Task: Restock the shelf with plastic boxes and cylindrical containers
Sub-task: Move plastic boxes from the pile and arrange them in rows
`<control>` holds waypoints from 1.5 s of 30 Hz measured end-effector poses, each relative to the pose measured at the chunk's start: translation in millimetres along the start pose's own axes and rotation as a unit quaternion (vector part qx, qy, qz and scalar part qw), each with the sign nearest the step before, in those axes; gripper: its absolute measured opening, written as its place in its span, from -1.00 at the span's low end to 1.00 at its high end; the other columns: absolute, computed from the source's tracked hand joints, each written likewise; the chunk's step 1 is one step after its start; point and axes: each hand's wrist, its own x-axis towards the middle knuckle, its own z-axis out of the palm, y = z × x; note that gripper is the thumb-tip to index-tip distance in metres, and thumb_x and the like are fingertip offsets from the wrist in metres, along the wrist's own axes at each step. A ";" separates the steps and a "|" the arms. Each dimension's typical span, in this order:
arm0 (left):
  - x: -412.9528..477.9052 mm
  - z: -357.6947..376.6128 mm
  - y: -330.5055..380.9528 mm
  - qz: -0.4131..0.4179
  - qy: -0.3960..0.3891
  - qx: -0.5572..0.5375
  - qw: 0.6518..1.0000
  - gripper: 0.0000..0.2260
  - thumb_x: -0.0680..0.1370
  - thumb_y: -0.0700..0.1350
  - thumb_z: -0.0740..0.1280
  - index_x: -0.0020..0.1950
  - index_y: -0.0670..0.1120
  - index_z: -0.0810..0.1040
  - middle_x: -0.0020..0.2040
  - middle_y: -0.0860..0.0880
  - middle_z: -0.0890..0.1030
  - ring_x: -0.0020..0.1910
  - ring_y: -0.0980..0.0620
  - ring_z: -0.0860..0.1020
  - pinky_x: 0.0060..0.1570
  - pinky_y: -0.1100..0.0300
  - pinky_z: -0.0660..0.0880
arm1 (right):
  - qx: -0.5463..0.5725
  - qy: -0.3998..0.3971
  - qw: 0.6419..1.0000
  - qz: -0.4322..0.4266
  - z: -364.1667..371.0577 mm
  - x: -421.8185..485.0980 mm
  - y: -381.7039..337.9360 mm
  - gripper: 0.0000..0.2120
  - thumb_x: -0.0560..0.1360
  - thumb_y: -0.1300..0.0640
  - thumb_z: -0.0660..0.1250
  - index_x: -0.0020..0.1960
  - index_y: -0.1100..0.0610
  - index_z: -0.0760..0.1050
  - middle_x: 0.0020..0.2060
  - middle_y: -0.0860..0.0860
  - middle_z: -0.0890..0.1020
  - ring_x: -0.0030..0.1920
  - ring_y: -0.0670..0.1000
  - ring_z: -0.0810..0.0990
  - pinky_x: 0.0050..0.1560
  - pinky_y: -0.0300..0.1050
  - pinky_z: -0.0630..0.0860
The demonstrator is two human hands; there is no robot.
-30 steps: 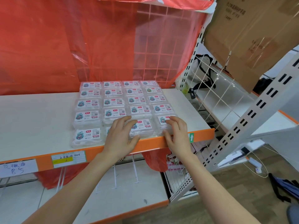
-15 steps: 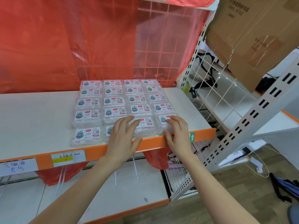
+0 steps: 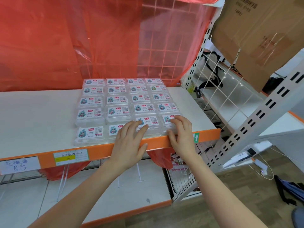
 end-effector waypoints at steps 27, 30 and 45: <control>-1.8 -44.3 -33.2 -0.100 -0.014 -0.004 0.995 -0.53 0.48 0.03 0.14 0.23 -0.26 0.51 0.16 -0.25 0.54 0.16 -0.28 0.48 0.12 -0.15 0.42 | -0.105 -0.029 0.994 -0.025 -5.9 24.1 -60.0 -0.70 0.44 0.14 0.25 0.08 0.27 0.56 0.07 0.20 0.59 0.10 0.26 0.54 0.04 0.21 0.42; -12.4 -64.2 -53.1 -0.144 -0.007 0.018 0.989 -0.48 0.47 0.08 0.07 0.22 -0.24 0.51 0.15 -0.23 0.55 0.15 -0.26 0.48 0.12 -0.12 0.41 | -0.088 -0.088 0.991 -0.053 10.4 32.9 -87.1 -0.63 0.48 0.09 0.19 0.19 0.24 0.52 0.17 0.20 0.55 0.21 0.25 0.47 0.16 0.25 0.36; -145.5 -168.5 -153.8 -0.318 -0.003 0.091 0.944 -0.48 0.44 0.06 0.07 0.12 -0.28 0.57 0.04 -0.25 0.58 -0.01 -0.28 0.55 -0.04 -0.11 0.51 | 0.003 -0.237 0.945 -0.225 118.1 19.8 -268.2 -0.65 0.49 0.13 0.28 0.23 0.23 0.49 0.21 0.23 0.51 0.21 0.24 0.46 0.17 0.13 0.35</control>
